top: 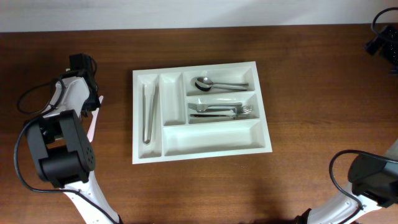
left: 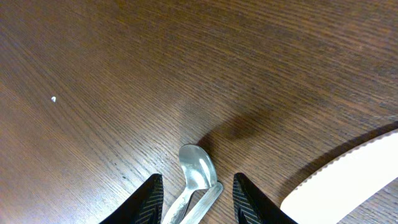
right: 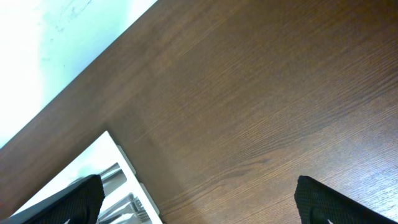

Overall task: Pack container
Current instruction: 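Lower the left gripper and grasp the small spoon by its handle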

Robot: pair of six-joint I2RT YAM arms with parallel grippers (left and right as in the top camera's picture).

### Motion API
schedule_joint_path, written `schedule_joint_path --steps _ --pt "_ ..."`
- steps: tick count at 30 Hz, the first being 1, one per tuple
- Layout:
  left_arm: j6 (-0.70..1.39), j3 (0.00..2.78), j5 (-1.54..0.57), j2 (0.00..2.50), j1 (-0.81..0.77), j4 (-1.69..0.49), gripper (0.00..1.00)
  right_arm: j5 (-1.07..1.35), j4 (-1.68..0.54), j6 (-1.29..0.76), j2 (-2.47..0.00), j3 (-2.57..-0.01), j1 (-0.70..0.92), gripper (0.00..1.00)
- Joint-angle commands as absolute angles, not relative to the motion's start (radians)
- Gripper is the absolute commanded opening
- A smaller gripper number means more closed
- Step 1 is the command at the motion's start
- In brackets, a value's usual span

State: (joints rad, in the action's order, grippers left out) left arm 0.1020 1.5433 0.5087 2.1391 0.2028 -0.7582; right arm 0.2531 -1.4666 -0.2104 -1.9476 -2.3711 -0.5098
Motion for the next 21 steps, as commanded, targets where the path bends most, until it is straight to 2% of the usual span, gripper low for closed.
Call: schedule_joint_path --steps 1,14,17,21 --pt "0.100 1.536 0.505 2.155 0.200 -0.751 0.39 0.257 -1.467 -0.218 -1.942 -2.367 -0.511 0.99" --pt "0.096 1.536 0.546 2.210 0.200 -0.764 0.36 0.257 -1.467 -0.218 -1.942 -2.367 -0.511 0.99" --pt "0.096 1.536 0.549 2.210 0.200 -0.763 0.29 0.257 -1.467 -0.218 -1.942 -2.367 -0.511 0.99" --pt "0.097 1.536 0.594 2.210 0.200 -0.759 0.25 0.257 -1.467 -0.218 -1.942 -2.367 -0.511 0.99"
